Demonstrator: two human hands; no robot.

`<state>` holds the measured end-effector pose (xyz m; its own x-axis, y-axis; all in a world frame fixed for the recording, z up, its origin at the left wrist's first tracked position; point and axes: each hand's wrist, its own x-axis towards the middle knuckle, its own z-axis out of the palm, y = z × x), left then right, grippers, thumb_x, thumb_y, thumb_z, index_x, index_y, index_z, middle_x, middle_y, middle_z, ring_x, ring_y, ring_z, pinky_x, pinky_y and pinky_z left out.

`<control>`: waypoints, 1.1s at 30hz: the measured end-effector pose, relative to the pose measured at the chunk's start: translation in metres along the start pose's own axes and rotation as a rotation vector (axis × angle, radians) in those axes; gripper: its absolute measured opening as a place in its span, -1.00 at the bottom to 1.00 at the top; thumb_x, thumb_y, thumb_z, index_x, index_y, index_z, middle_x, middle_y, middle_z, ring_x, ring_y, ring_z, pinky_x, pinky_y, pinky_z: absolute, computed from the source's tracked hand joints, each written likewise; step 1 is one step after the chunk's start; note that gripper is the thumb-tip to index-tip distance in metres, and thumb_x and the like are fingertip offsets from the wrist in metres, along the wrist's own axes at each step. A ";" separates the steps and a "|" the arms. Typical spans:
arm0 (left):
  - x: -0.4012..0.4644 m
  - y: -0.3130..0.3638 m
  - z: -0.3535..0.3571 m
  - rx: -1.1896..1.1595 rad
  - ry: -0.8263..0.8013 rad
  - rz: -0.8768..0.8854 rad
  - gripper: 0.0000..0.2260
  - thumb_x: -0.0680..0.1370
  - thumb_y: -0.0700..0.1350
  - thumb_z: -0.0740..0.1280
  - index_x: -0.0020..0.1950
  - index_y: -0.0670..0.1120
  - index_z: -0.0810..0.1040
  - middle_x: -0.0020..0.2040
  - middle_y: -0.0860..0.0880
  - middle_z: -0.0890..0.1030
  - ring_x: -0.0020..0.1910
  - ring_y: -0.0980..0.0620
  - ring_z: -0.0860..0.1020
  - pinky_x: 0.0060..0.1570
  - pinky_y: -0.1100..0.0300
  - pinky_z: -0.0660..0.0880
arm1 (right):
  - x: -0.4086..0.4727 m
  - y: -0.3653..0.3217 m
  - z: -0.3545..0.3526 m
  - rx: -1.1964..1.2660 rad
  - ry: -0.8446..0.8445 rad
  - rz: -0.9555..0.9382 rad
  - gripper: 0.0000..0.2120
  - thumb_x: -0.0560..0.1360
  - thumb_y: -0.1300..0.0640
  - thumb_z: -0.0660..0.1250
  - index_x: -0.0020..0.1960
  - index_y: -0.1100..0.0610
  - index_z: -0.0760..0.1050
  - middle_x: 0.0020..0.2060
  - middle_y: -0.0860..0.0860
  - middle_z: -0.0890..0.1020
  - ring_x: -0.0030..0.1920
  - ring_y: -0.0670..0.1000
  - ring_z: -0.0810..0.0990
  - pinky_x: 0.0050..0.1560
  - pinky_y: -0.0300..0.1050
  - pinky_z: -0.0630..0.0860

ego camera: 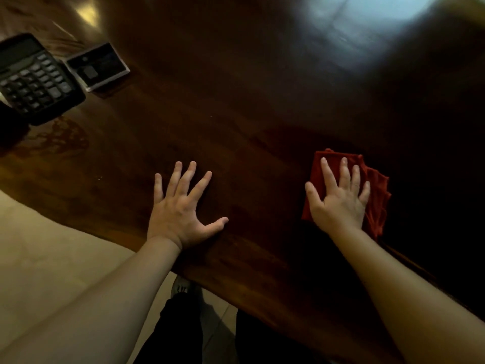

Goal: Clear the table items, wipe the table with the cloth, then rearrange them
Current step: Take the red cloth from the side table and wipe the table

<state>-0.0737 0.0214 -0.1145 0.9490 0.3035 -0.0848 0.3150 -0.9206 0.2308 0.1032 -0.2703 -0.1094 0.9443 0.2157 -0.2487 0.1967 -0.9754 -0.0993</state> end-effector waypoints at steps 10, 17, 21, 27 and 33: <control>-0.003 -0.002 -0.001 -0.062 0.019 -0.016 -0.17 0.43 0.46 0.17 0.62 0.12 0.15 0.65 -0.07 0.11 0.64 -0.10 -0.06 0.53 -0.31 -0.12 | 0.021 -0.109 0.010 -0.026 0.017 -0.194 -0.28 0.51 -0.44 -0.14 0.62 -0.24 -0.13 0.65 0.04 -0.12 0.61 0.13 -0.26 0.51 0.26 -0.33; -0.003 -0.004 0.004 -0.064 0.035 0.005 -0.22 0.46 0.41 0.17 0.61 0.13 0.15 0.64 -0.07 0.13 0.63 -0.12 -0.04 0.53 -0.31 -0.12 | -0.050 -0.128 0.029 0.002 0.057 -0.329 -0.28 0.53 -0.44 -0.04 0.62 -0.23 -0.05 0.65 0.05 -0.04 0.61 0.15 -0.25 0.51 0.30 -0.28; -0.002 -0.005 0.008 -0.047 0.021 0.005 -0.20 0.44 0.47 0.14 0.62 0.15 0.13 0.65 -0.08 0.11 0.63 -0.12 -0.08 0.53 -0.31 -0.14 | -0.098 -0.121 0.047 0.008 0.075 -0.374 -0.27 0.54 -0.46 -0.01 0.63 -0.22 0.00 0.65 0.06 0.00 0.62 0.15 -0.22 0.52 0.33 -0.20; 0.001 -0.006 0.003 -0.039 -0.066 0.008 -0.10 0.38 0.57 0.01 0.63 0.16 0.04 0.67 -0.07 -0.02 0.62 -0.12 -0.22 0.50 -0.30 -0.28 | -0.146 -0.102 0.054 -0.052 0.028 -0.333 -0.28 0.55 -0.48 -0.07 0.63 -0.26 -0.11 0.65 0.03 -0.06 0.61 0.13 -0.26 0.51 0.29 -0.27; -0.003 -0.014 -0.015 -0.051 -0.185 0.054 -0.04 0.35 0.57 0.04 0.64 0.11 -0.02 0.67 -0.09 -0.03 0.62 -0.18 -0.19 0.49 -0.35 -0.18 | -0.147 -0.106 0.028 -0.093 -0.224 -0.264 -0.19 0.44 -0.57 -0.08 0.54 -0.37 -0.39 0.62 -0.04 -0.30 0.54 0.06 -0.48 0.44 0.17 -0.51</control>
<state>-0.0807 0.0368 -0.1028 0.9483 0.1997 -0.2468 0.2686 -0.9190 0.2885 -0.0640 -0.1974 -0.0896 0.7785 0.4553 -0.4320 0.4590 -0.8825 -0.1031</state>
